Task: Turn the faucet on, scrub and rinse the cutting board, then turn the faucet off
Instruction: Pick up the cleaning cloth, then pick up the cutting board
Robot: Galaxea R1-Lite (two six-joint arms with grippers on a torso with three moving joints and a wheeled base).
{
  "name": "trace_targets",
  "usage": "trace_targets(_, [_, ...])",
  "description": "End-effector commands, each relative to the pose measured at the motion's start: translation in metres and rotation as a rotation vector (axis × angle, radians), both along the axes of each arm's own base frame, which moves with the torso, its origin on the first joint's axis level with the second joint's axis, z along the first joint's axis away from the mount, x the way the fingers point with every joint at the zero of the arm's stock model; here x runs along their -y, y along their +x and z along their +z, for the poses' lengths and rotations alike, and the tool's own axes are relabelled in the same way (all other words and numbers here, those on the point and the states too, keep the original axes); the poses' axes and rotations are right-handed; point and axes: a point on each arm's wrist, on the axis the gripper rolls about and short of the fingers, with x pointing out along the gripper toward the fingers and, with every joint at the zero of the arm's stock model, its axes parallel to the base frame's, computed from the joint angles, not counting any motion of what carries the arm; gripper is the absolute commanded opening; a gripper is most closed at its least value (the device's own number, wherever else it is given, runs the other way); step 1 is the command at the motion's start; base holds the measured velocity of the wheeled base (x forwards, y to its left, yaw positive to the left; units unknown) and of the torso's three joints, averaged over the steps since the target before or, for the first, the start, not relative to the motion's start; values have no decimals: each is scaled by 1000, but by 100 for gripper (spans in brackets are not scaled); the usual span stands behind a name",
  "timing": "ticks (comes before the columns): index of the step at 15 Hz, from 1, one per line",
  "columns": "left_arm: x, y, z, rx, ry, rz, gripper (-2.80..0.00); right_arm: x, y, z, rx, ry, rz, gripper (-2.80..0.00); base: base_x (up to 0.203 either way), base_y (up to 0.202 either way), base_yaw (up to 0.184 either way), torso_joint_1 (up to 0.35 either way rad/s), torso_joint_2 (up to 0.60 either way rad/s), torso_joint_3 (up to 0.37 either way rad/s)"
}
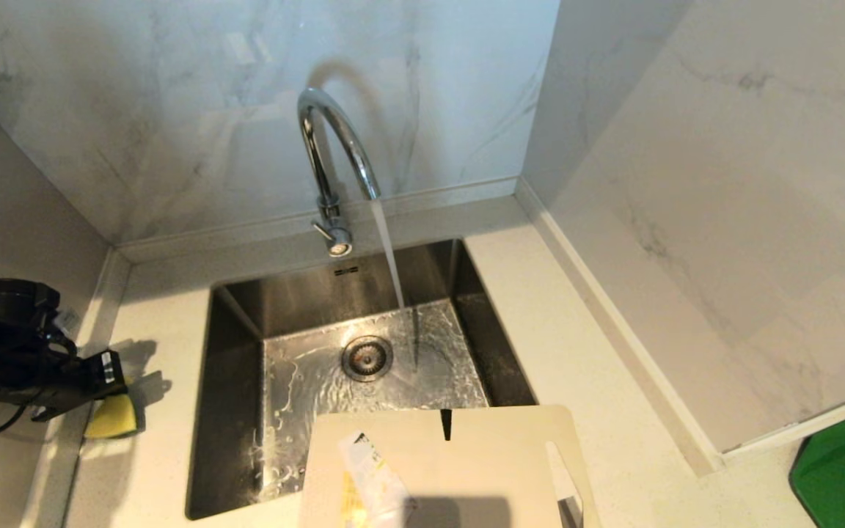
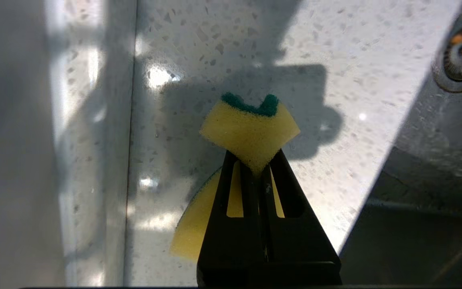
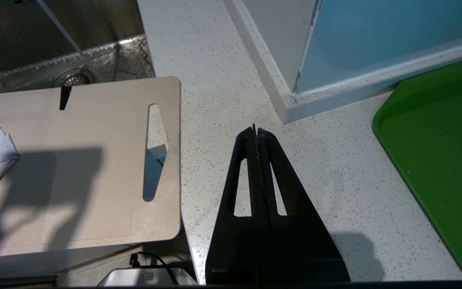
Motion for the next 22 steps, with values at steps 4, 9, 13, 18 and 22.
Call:
trace_targets(4, [34,-34,69,125,36,-119,-280,0,0,0,-1,0,0,-280,0,0,0,0,0,0])
trace_targets(9, [62,-84,120,255,157,-285,-280,0,0,0,0,0,0,-280,0,0,0,0,0,0])
trace_targets(13, [68,-135,139,306,257,-365,-280,0,0,0,0,0,0,-280,0,0,0,0,0,0])
trace_targets(18, [75,-212,162,402,289,-368,-280,0,0,0,-1,0,0,-280,0,0,0,0,0,0])
trace_targets(22, [80,-280,164,523,319,-347,-280,0,0,0,0,0,0,-280,0,0,0,0,0,0])
